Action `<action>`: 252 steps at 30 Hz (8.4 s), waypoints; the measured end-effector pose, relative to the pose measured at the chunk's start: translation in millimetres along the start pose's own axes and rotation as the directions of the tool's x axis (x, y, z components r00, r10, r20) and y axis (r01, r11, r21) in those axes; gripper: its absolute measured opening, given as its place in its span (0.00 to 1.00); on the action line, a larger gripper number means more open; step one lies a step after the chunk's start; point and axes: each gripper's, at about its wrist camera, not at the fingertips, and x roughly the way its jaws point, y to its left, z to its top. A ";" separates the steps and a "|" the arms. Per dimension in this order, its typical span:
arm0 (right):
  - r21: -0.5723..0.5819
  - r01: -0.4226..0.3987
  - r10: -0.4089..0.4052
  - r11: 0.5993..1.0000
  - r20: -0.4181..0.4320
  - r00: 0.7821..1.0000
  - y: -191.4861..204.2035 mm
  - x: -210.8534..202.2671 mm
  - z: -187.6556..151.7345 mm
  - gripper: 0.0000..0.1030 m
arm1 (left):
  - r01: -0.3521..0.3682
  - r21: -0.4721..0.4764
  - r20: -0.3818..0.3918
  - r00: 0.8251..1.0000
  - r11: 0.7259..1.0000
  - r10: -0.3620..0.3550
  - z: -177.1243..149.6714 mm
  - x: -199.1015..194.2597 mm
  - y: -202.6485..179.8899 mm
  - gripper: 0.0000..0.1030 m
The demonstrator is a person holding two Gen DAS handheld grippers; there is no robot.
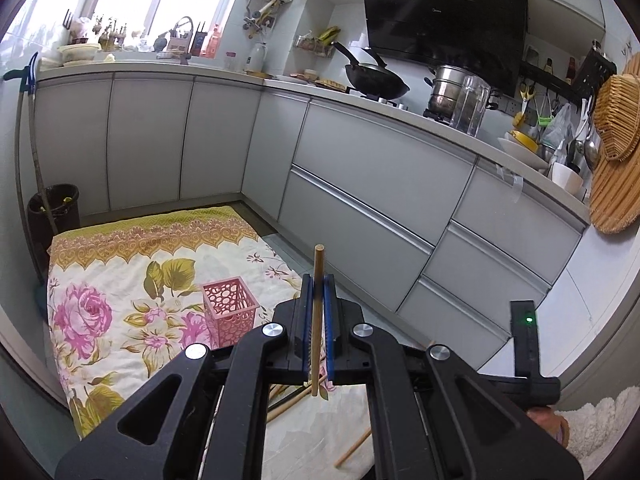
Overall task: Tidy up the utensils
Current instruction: 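Lower the left tool's chopstick into the pink mesh cup and open it, then grasp a chopstick with the right tool and drop it into the pink cup, then move both open tools back toward the chopstick pile, then grasp a chopstick from the pile with the left tool and lift it, then grasp a chopstick with the right tool while the left tool carries its chopstick to the cup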
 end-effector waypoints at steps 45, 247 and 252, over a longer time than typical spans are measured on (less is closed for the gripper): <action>-0.227 -0.203 0.189 0.952 -0.080 0.979 96.1 83.8 170.6 0.09 | -0.381 -0.156 0.118 0.909 0.911 0.401 59.2 95.5 81.4 0.05; 0.132 0.466 -0.375 0.875 -0.423 0.825 -28.3 216.9 34.7 0.15 | -0.143 0.085 0.132 0.983 0.986 0.131 -29.0 -52.9 -28.4 0.04; 0.080 0.467 -0.411 0.881 -0.359 0.838 -23.2 214.9 28.0 0.09 | -0.141 0.066 0.140 0.981 0.988 0.131 -28.9 -55.3 -25.4 0.04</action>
